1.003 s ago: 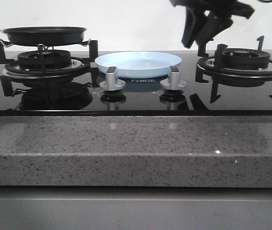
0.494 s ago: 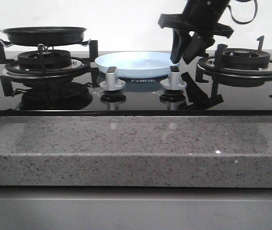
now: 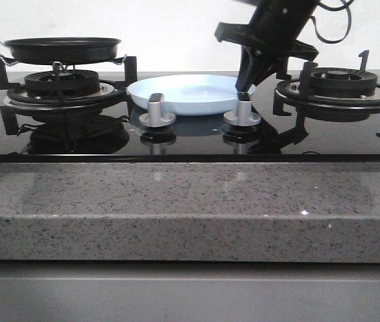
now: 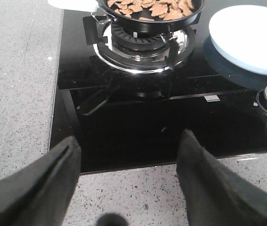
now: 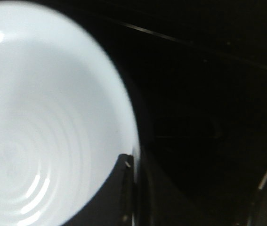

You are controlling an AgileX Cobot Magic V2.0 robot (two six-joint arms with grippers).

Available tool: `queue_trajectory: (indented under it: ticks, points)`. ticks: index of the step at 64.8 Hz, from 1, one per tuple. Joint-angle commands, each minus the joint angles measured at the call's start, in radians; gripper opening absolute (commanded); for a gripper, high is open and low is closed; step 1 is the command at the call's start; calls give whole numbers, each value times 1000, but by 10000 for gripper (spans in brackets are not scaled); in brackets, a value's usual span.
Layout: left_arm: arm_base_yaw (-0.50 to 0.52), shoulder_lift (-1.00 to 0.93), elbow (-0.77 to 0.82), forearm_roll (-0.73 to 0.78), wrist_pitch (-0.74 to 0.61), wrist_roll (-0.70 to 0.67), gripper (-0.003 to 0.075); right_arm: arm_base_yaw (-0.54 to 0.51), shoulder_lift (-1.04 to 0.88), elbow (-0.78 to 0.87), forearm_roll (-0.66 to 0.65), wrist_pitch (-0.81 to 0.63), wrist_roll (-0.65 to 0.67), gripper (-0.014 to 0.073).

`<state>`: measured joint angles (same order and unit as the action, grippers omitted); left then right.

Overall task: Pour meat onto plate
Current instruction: 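Lower the right gripper onto the rim of the light blue plate, then grasp the plate rim with the right gripper and lift it up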

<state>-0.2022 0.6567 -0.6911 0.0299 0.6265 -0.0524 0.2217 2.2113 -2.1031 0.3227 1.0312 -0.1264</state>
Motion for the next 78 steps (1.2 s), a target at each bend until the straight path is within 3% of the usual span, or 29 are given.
queue_trajectory:
  ticks: [1,35,42,62,78]
  points:
    - [-9,5,-35,1,-66,0,436,-4,-57,-26,-11,-22,-17,-106]
    - [-9,5,-35,1,-66,0,436,-4,-227,1,-9,-35,-12,-116]
    - [-9,5,-35,1,-69,0,436,1,-316,104,9,-73,-12,-116]
    - [-9,5,-35,1,-80,0,436,62,-634,602,113,-305,-110,-120]
    - [-9,5,-35,1,-84,0,436,80,-700,794,125,-354,-110,-120]
